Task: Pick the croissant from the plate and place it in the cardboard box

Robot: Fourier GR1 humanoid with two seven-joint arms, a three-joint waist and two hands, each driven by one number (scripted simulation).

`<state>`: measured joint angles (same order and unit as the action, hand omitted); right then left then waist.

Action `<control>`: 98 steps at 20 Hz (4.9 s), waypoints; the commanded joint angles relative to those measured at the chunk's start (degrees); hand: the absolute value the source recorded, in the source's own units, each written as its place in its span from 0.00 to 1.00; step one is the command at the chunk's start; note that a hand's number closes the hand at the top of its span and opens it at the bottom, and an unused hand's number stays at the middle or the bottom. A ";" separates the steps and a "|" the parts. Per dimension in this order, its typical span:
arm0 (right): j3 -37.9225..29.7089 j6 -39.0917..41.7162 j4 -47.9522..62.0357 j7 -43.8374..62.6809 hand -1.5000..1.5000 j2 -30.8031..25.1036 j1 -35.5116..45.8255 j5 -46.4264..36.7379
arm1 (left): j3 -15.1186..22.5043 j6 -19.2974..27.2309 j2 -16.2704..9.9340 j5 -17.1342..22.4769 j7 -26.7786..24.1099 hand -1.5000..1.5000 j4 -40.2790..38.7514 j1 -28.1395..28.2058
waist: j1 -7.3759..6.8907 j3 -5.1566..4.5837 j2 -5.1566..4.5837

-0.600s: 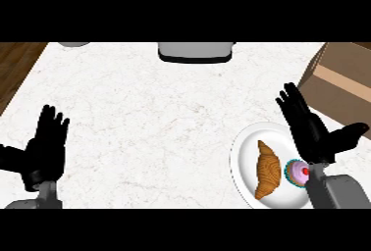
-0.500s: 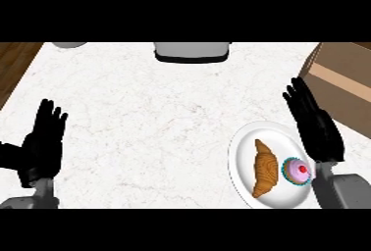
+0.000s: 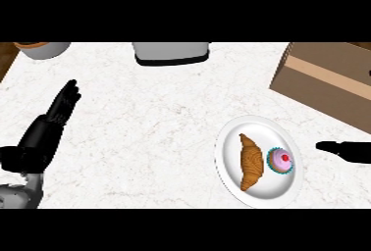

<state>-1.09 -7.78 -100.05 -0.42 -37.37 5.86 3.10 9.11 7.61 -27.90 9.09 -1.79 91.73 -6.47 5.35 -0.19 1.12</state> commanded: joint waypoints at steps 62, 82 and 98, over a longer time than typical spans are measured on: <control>37.26 34.38 0.19 47.81 0.00 18.54 4.32 -58.64 | -3.21 -13.78 8.30 -12.91 -5.44 0.50 -2.50 -1.73 | -5.57 0.20 -1.12; 31.34 34.38 4.69 38.37 0.00 22.04 -0.68 -67.05 | -9.62 -19.32 11.89 -13.91 0.22 0.50 0.52 -4.92 | -5.44 0.19 -1.08; 29.22 19.17 11.53 8.55 1.00 16.28 6.67 -65.21 | -10.64 -21.11 12.08 -15.34 -2.94 0.50 -4.68 -6.67 | -6.00 0.23 -1.46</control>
<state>30.50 12.90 -90.24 18.35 -20.17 8.97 -68.25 -0.61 -12.46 -14.95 -6.74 -3.44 88.80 -12.67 -0.13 -0.31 0.16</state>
